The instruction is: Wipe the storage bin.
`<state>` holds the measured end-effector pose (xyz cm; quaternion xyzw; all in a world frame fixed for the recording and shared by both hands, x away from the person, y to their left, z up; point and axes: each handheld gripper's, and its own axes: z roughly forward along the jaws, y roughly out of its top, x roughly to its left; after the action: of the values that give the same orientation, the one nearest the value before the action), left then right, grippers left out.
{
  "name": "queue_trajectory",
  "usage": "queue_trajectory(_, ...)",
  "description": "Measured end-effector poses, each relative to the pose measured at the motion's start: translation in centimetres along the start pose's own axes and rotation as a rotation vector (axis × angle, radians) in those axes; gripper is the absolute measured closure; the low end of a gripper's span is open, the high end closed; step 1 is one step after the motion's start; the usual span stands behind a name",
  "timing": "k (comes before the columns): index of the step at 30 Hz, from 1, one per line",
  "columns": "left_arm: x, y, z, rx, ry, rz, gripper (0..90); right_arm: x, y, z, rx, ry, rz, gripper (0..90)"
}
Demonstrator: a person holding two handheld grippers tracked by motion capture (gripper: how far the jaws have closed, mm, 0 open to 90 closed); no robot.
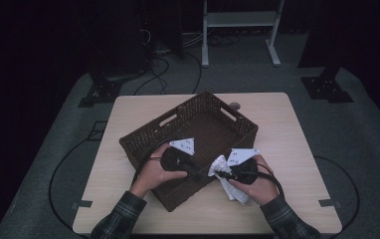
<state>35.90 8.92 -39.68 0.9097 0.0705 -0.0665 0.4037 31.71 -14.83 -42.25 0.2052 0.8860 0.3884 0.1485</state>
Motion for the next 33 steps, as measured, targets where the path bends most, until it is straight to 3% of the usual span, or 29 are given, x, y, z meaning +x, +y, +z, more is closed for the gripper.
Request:
queue_trajectory(3, 0.0, 0.0, 0.0, 0.0, 0.001, 0.001, 66.0, 0.5, 0.6, -0.6, -0.027, 0.002, -0.011, 75.7)
queue_trajectory(8, 0.0, 0.0, 0.0, -0.002, 0.002, 0.001, 66.0, 0.6, 0.6, -0.2, -0.011, 0.004, -0.024, 75.8)
queue_trajectory(19, 0.0, 0.0, 0.0, 0.0, 0.002, 0.005, 66.0, 0.9, -0.8, 2.5, 0.092, 0.038, -0.023, 75.7)
queue_trajectory(25, 0.0, 0.0, 0.0, 0.0, 0.001, 0.004, 66.0, 1.2, -1.7, 4.3, 0.18, 0.06, -0.024, 75.7)
queue_trajectory(29, 0.0, 0.0, 0.0, 0.0, 0.002, 0.004, 65.9, 1.5, -2.3, 4.9, 0.213, 0.06, -0.032, 75.7)
queue_trajectory(33, 0.0, 0.0, 0.0, 0.0, 0.002, 0.003, 66.0, 1.4, -2.4, 4.9, 0.209, 0.067, -0.022, 75.6)
